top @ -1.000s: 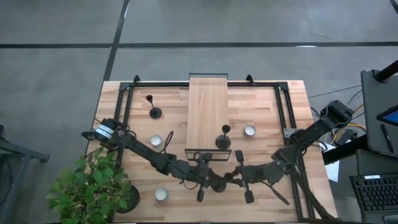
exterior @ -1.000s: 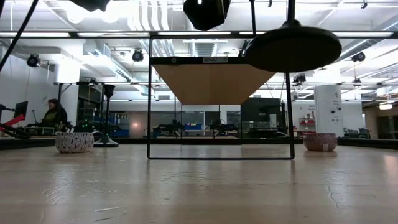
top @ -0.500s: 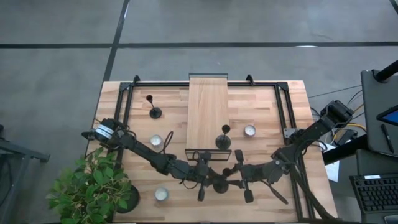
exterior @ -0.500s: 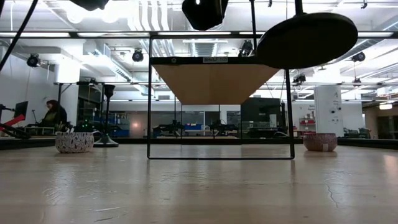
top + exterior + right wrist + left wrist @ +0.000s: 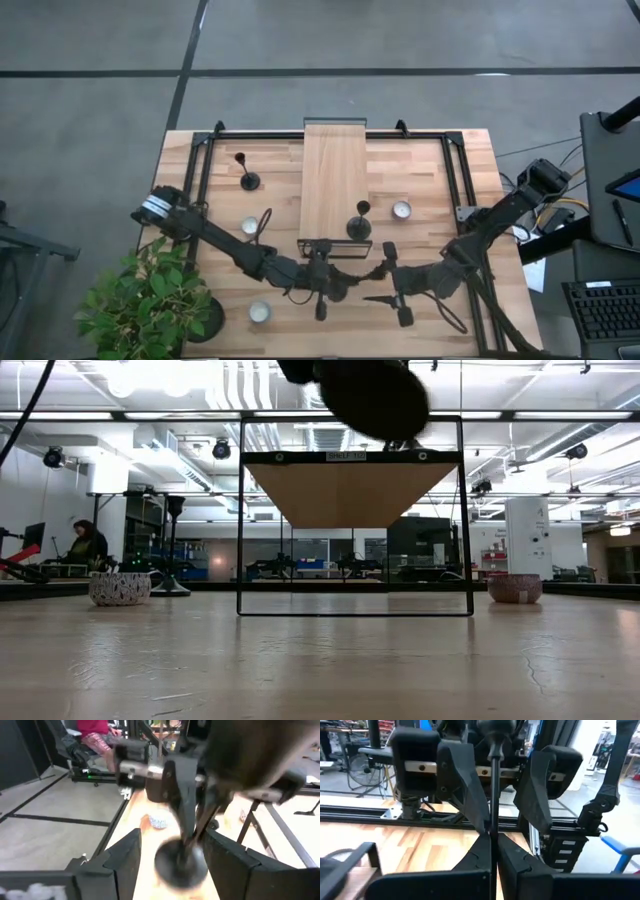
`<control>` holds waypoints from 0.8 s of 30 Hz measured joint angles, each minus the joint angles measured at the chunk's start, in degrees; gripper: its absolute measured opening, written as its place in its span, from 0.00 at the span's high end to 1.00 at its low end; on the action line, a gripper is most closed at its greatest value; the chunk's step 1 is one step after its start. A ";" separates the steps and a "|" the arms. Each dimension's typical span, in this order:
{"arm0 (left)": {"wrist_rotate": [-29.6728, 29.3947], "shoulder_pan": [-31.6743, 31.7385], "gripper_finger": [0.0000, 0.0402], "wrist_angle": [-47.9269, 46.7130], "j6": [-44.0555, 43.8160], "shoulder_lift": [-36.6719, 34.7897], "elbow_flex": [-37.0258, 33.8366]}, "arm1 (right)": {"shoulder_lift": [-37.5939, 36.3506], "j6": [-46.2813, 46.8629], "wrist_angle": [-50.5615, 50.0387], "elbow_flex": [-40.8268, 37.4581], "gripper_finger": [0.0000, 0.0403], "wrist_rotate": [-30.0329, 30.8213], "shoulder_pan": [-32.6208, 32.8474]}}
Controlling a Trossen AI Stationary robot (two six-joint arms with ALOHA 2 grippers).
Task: Pick & Place candle stick holders
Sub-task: Put the bottom black candle holder on the shelf aligned with the other black candle holder
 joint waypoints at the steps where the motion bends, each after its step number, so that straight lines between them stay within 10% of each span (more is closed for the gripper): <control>1: -1.61 -0.03 1.00 0.02 -0.21 -0.73 0.00 | -0.08 0.14 -0.43 -0.27 0.50 -1.19 0.41; 11: -2.97 0.10 1.00 0.05 1.21 -3.31 -0.35 | 0.02 0.15 0.29 -0.89 0.50 1.54 1.08; 24: -22.90 -2.08 1.00 6.22 14.49 -4.00 -0.94 | 0.23 4.90 -3.39 -2.11 0.50 1.60 3.05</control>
